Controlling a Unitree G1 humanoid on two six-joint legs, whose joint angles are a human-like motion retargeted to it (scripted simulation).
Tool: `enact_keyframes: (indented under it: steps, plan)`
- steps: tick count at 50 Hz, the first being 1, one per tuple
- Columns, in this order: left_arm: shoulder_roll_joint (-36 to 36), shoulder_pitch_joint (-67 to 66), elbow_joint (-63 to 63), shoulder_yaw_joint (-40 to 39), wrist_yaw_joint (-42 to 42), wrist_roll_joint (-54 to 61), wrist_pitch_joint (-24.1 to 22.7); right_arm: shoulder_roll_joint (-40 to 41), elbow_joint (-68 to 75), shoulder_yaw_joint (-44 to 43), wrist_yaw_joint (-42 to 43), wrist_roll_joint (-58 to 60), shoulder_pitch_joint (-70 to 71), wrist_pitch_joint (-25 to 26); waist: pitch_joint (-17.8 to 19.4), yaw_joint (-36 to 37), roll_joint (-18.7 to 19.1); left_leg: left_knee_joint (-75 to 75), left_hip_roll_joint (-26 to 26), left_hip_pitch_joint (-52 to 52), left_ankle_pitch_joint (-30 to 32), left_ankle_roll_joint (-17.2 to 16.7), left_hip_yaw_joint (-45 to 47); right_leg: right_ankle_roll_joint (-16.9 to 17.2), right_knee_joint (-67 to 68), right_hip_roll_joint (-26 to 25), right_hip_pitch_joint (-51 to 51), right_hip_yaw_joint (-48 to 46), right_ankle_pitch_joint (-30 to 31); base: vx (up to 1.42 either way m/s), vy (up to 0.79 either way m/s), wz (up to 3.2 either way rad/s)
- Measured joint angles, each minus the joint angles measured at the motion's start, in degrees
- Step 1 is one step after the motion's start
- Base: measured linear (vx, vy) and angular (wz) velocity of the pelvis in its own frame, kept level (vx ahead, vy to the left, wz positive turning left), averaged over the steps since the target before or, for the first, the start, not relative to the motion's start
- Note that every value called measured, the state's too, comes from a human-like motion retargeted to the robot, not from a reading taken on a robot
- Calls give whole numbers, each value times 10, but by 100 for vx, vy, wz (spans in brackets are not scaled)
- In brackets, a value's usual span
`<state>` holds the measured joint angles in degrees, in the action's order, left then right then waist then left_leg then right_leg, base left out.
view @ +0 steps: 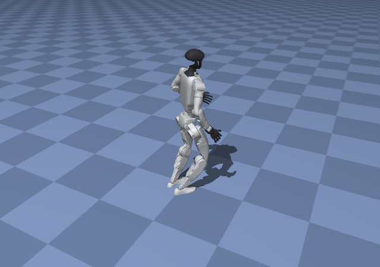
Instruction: Run
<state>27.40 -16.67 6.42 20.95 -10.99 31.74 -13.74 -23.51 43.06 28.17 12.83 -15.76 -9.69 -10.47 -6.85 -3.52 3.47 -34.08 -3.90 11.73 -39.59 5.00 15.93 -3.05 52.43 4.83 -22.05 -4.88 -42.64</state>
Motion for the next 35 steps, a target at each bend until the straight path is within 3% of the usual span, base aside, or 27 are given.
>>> enact_keyframes:
  steps: [18, 35]
  plan:
    - [-36, -7, 38, -19, 23, 116, 23, 34, 34, -18, -8, -39, -8, 13, -1, 29, 24, -35, 43, -14, -25, 7, -19, -13, -74, -44, 66, -30, 10, 3, -2, -2]
    - [-73, 5, 130, -14, -6, 92, 31, 60, 120, -8, 6, 12, 14, 25, 1, 47, 11, -41, 46, -31, -14, 8, -19, 3, -83, -37, 90, -45, 12, 2, 0, -1]
